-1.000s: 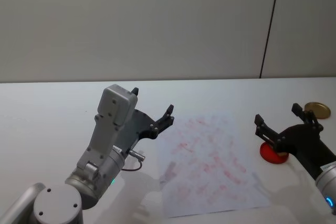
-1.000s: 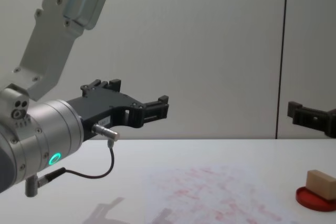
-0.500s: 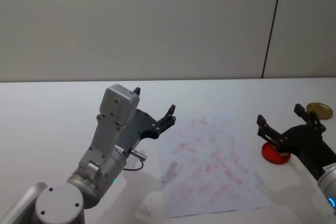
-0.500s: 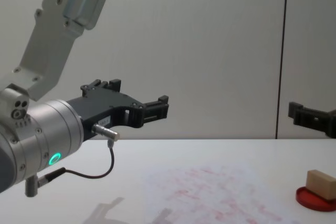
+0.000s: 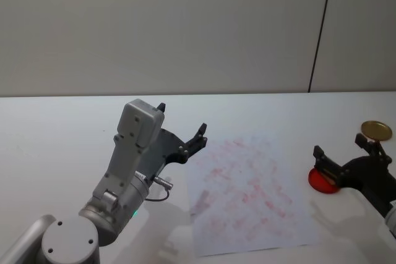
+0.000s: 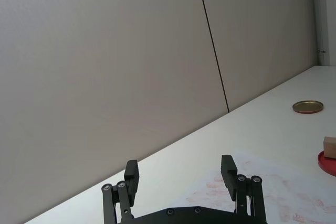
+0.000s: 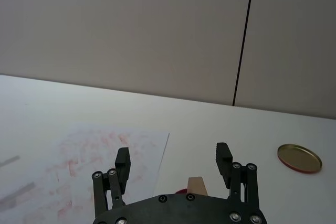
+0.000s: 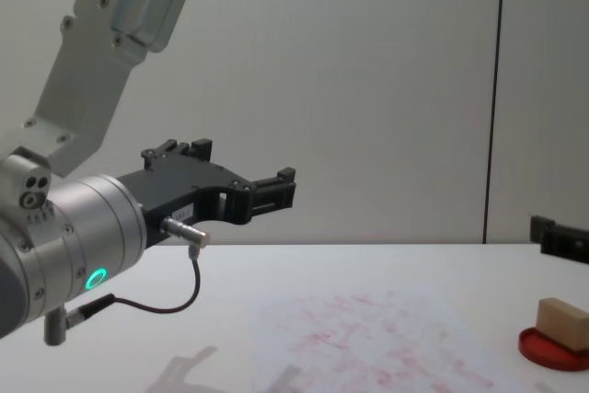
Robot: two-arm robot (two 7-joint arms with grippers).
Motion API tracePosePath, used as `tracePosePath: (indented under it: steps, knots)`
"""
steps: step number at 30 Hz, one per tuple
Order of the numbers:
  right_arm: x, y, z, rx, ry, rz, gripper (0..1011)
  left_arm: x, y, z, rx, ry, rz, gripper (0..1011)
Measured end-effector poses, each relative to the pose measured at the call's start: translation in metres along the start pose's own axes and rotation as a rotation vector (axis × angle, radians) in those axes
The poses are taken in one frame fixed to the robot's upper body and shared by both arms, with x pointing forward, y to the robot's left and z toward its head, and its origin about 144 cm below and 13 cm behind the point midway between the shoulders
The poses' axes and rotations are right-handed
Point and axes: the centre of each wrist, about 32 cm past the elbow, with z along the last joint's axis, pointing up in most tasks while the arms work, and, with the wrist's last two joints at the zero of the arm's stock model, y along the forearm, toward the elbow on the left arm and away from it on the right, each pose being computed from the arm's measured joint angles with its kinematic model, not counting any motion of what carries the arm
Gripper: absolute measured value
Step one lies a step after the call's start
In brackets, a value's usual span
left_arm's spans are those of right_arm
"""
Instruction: Use the one hand to pick up the stamp and affix it onto the A4 paper.
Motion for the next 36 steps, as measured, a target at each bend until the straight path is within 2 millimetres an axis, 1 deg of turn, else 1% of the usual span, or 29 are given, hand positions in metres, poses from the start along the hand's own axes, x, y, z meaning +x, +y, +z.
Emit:
tracePosePath:
  steps: [13, 36]
  knots:
    - [0.010, 0.006, -0.011, -0.065, 0.008, -0.015, 1001, 0.000, 0.000, 0.000, 0.000, 0.000, 0.000, 993]
    - [0.017, 0.032, -0.037, -0.168, 0.020, -0.042, 1001, 0.000, 0.000, 0.000, 0.000, 0.000, 0.000, 993]
